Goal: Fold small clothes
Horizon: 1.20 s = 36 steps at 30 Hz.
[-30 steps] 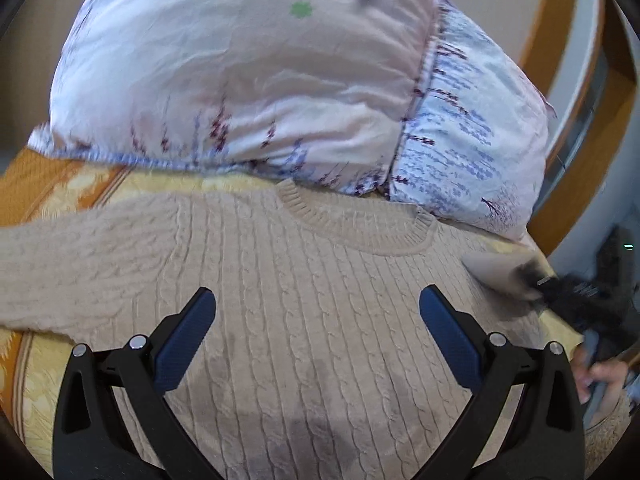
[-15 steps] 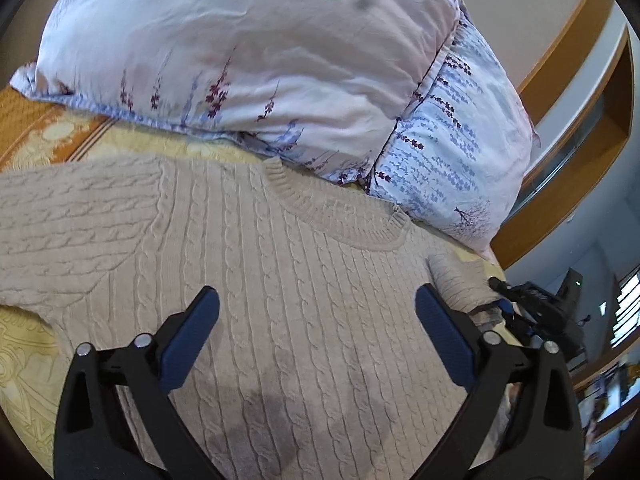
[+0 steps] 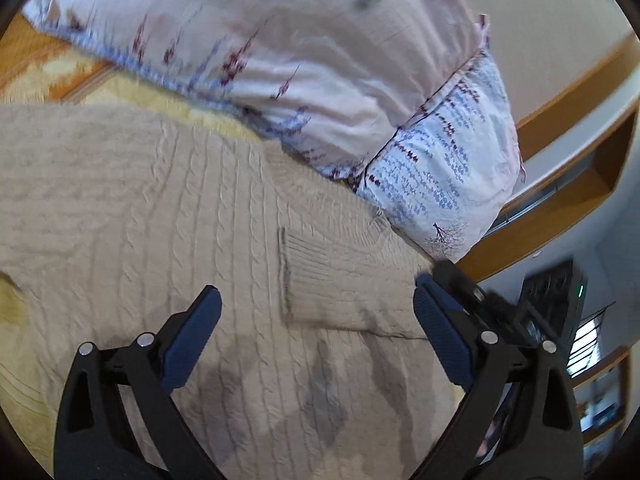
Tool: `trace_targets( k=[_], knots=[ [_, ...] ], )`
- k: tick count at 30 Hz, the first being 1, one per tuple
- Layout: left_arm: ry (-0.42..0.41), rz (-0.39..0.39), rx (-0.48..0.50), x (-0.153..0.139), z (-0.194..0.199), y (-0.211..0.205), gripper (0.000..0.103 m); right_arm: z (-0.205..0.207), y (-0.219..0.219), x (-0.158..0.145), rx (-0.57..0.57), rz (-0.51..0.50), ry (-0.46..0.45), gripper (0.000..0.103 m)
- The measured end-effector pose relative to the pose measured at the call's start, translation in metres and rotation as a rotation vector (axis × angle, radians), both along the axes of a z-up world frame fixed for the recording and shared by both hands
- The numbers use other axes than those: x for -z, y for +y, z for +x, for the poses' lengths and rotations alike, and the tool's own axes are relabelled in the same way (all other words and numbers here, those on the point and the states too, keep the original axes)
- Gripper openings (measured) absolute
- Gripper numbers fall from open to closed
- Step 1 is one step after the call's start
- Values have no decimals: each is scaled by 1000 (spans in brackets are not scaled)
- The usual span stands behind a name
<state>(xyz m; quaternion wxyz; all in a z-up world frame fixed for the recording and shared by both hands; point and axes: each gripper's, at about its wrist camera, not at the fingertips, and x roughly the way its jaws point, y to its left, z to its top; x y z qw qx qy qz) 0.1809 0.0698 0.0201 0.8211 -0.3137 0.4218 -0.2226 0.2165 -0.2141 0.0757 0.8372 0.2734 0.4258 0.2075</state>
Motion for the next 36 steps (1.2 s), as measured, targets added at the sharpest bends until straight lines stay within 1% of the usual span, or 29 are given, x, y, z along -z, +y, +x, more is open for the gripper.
trace_targets(
  k=[1,2,4,5,6,8,9,10,12,14,16,17,19,21,23,25,27,28,29,31,34,35,36],
  knots=[
    [22,-20,5,3,3,-2,87,-8,-19,5,55,34,28,56],
    [59,-50,14,7,8,-5,83,-16,-41,9,112,66,57,56],
    [105,-84,25,13,14,-12,73,-28,-78,15,210,117,88,56],
    [126,-98,32,16,17,-17,70,-40,-105,19,286,152,103,56],
    [152,-103,39,19,20,-24,67,-44,-121,20,328,172,114,56],
    [188,-84,35,23,25,-34,65,-54,-151,27,406,230,141,56],
    [192,-71,26,24,27,-36,65,-59,-164,33,439,267,160,56],
    [195,-56,14,25,29,-38,63,-63,-174,37,461,289,170,56],
    [201,-40,-7,27,34,-40,59,-71,-187,43,499,317,182,56],
    [201,-41,-23,27,38,-40,54,-73,-195,50,522,351,194,56],
    [191,-16,-28,26,44,-43,43,-76,-203,62,538,385,216,56],
    [187,0,-24,27,47,-46,39,-76,-205,66,543,395,226,56],
    [184,9,-3,30,54,-50,16,-73,-205,72,556,398,229,55],
    [177,16,16,31,59,-51,6,-70,-207,72,569,406,210,53],
    [145,44,24,27,65,-52,5,-65,-206,68,580,405,193,53],
    [107,49,28,18,68,-46,4,-62,-205,66,587,389,182,53],
    [62,47,12,4,68,-35,4,-61,-202,65,587,370,177,53],
    [39,69,-9,-1,67,-27,4,-61,-201,66,587,368,178,52],
    [31,82,-18,-3,67,-22,4,-60,-200,69,586,368,186,49],
    [42,111,-39,-1,67,-8,4,-61,-198,72,589,361,194,45],
    [89,119,-45,13,67,4,4,-60,-194,73,601,315,186,39],
    [100,124,-42,16,68,4,4,-59,-192,73,608,294,183,29],
    [109,134,-38,20,68,4,4,-58,-190,73,614,265,181,11]
  ],
)
